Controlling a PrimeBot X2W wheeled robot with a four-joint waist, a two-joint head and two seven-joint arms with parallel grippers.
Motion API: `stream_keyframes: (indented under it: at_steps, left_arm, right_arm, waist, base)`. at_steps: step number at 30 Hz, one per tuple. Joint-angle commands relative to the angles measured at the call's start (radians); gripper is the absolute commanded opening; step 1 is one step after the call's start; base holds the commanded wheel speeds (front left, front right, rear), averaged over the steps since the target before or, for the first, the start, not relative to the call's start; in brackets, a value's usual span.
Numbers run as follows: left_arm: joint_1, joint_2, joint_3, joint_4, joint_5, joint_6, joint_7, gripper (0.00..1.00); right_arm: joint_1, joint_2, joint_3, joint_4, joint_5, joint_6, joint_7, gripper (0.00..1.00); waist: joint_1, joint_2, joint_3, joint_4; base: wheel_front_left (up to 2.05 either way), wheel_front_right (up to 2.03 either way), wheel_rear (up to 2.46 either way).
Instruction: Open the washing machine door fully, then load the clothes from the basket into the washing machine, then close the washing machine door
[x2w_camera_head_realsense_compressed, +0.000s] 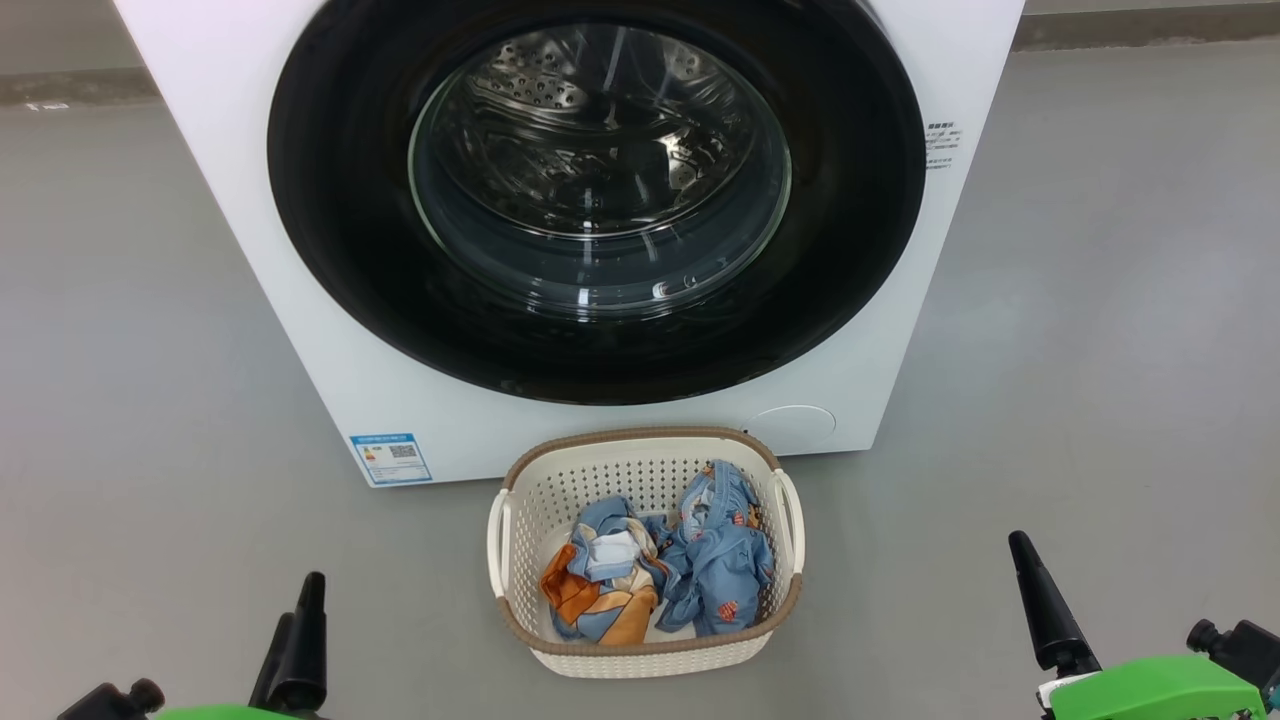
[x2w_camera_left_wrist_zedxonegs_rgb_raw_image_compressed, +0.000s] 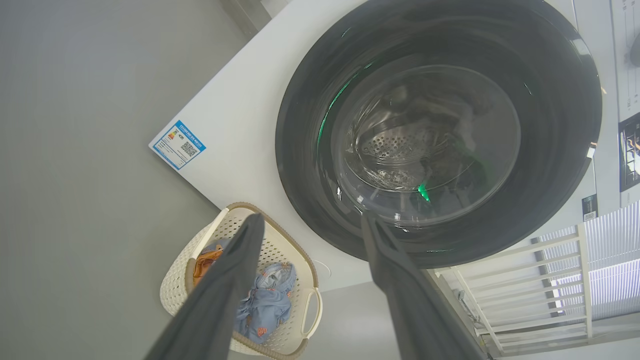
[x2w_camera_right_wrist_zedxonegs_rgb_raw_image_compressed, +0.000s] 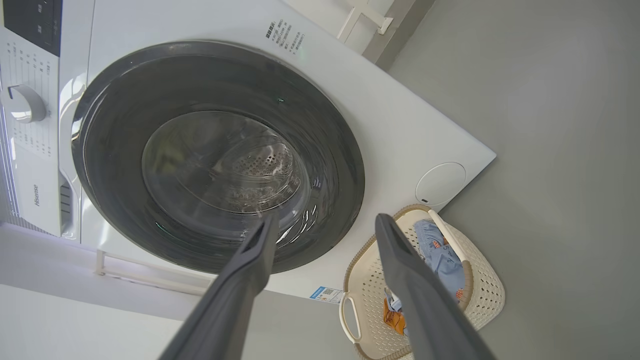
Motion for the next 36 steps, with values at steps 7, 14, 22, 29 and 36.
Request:
stream_keyframes:
  at_steps: [7, 14, 22, 29, 36]
  left_arm:
    - [-0.003, 0.024, 0.009, -0.048, 0.125, -0.002, -0.03, 1.0]
    - [0.002, 0.028, -0.002, -0.063, 0.229, -0.002, -0.051, 1.0]
    - [0.008, 0.028, -0.008, -0.078, 0.327, -0.003, -0.074, 1.0]
    - [0.008, 0.029, -0.004, -0.09, 0.405, -0.003, -0.095, 1.0]
    - [0.009, 0.031, -0.008, -0.101, 0.472, -0.003, -0.112, 1.0]
  right_arm:
    - [-0.047, -0.028, 0.044, -0.023, -0.128, 0.001, -0.031, 1.0]
    - [-0.05, -0.034, 0.062, -0.025, -0.215, 0.001, -0.051, 1.0]
    - [-0.05, -0.04, 0.08, -0.029, -0.304, 0.001, -0.075, 1.0]
    - [-0.053, -0.046, 0.096, -0.035, -0.376, 0.001, -0.095, 1.0]
    - [-0.053, -0.049, 0.109, -0.039, -0.437, 0.001, -0.113, 1.0]
  waist:
    - [-0.0001, -0.0001, 0.0, 0.002]
    - [-0.0001, -0.0001, 0.0, 0.002]
    - [-0.0001, -0.0001, 0.001, 0.002]
    - [-0.0001, -0.0001, 0.006, 0.004]
    - [-0.0001, -0.0001, 0.007, 0.005]
  base:
    - [0.0, 0.0, 0.0]
    - [0.0, 0.0, 0.0]
    - [0.0, 0.0, 0.0]
    - [0.0, 0.0, 0.0]
    - [0.0, 0.0, 0.0]
